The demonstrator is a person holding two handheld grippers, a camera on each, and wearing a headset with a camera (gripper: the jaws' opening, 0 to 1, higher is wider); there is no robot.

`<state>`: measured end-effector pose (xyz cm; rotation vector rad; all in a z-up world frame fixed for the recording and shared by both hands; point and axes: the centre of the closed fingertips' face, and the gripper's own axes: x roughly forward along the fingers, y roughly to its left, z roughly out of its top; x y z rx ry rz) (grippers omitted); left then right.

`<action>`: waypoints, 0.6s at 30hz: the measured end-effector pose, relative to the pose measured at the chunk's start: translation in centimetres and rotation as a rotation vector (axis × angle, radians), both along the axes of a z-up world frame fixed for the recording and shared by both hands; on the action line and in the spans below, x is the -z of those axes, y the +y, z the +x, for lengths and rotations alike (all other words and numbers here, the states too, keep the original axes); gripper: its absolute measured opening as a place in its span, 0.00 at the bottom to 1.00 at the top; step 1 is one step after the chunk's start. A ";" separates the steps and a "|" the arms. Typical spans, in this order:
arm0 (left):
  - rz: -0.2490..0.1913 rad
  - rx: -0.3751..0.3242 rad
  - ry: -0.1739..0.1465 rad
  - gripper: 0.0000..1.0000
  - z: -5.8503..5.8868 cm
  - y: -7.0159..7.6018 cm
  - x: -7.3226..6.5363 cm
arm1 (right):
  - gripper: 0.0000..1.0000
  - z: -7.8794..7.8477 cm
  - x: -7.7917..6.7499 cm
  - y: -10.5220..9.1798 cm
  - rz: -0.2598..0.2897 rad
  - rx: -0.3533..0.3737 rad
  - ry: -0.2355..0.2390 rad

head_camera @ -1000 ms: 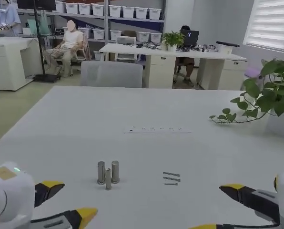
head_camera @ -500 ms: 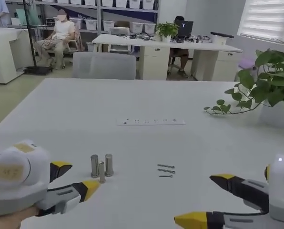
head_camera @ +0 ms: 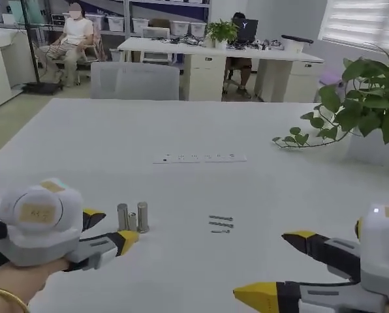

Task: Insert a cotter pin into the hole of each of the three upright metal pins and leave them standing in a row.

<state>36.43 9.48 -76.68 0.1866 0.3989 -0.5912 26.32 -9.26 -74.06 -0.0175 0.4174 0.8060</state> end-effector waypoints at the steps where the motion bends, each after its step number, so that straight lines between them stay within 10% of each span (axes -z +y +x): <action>1: -0.003 0.000 0.001 0.41 0.1 -0.1 0.1 | 0.93 0.0 0.0 0.0 0.000 0.000 0.000; 18: 0.010 -0.020 0.033 0.34 3.1 -1.2 2.5 | 0.92 0.7 0.8 -0.3 -0.018 0.004 0.020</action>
